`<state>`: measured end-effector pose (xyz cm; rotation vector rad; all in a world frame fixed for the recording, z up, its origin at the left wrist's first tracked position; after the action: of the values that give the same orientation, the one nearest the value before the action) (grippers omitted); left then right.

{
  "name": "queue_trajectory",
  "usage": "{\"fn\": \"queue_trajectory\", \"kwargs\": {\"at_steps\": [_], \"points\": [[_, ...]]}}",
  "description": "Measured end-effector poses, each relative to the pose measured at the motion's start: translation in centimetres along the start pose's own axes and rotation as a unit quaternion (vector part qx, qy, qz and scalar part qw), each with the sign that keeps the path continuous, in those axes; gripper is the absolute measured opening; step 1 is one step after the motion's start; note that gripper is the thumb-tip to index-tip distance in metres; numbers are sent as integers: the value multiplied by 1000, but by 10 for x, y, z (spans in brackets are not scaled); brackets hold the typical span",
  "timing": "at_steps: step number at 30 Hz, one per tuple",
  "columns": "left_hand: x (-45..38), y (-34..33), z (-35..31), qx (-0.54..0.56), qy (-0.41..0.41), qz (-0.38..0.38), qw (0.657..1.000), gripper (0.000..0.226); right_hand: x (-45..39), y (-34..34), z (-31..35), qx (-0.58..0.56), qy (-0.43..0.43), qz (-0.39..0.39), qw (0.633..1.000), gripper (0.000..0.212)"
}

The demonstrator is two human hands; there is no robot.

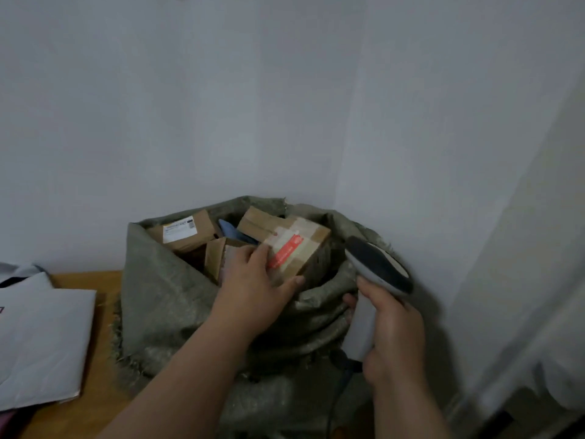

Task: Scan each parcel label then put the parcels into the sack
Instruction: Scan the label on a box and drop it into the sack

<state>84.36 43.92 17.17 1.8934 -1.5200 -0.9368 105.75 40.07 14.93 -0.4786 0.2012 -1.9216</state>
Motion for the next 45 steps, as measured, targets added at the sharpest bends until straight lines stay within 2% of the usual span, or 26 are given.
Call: {"fn": "queue_trajectory", "kwargs": {"at_steps": [2,4,8,9,13,16,18,20,23,25,27,31,39,45], "points": [[-5,-20,-8,-61,6,101,993,75,0,1,3,2,9,10,1000,21],[-10,-28,-13,-99,20,158,982,63,0,1,4,9,13,14,1000,20],[-6,-40,-24,29,38,271,961,30,-3,2,4,5,30,17,999,19],[-4,-42,-25,21,28,289,957,30,-3,1,4,5,34,15,999,20],[8,-41,-17,-17,16,333,942,58,0,-2,4,26,58,-3,998,18],[12,-20,-10,3,-27,257,966,51,12,-15,12,71,108,-9,992,31],[14,1,-1,12,-51,189,981,29,27,-30,22,98,157,-3,983,43],[19,25,9,33,-64,147,986,11,45,-49,30,127,185,16,974,44],[32,75,28,86,-78,22,993,10,73,-83,25,137,172,64,973,22],[44,110,49,104,-75,-71,989,20,95,-111,10,147,154,98,972,18],[59,143,83,151,-36,-126,980,24,118,-139,-9,161,142,124,969,16],[97,199,172,297,61,-173,937,14,166,-191,-54,191,109,159,963,10],[194,271,345,349,217,-225,884,13,263,-304,-169,218,34,289,932,19],[236,318,430,355,273,-270,852,12,304,-384,-235,211,-14,343,915,26]]}}
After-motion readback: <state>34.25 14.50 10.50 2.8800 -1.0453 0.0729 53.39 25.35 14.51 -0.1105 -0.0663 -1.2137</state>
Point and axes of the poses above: each hand's wrist, its own x-axis away from the middle knuckle, its own y-axis out of the back of the hand, z = x × y, the point moved 6 cm from there along -x, towards the middle knuckle, and after that the axes turned 1 degree about -z, right-handed, at the moved point
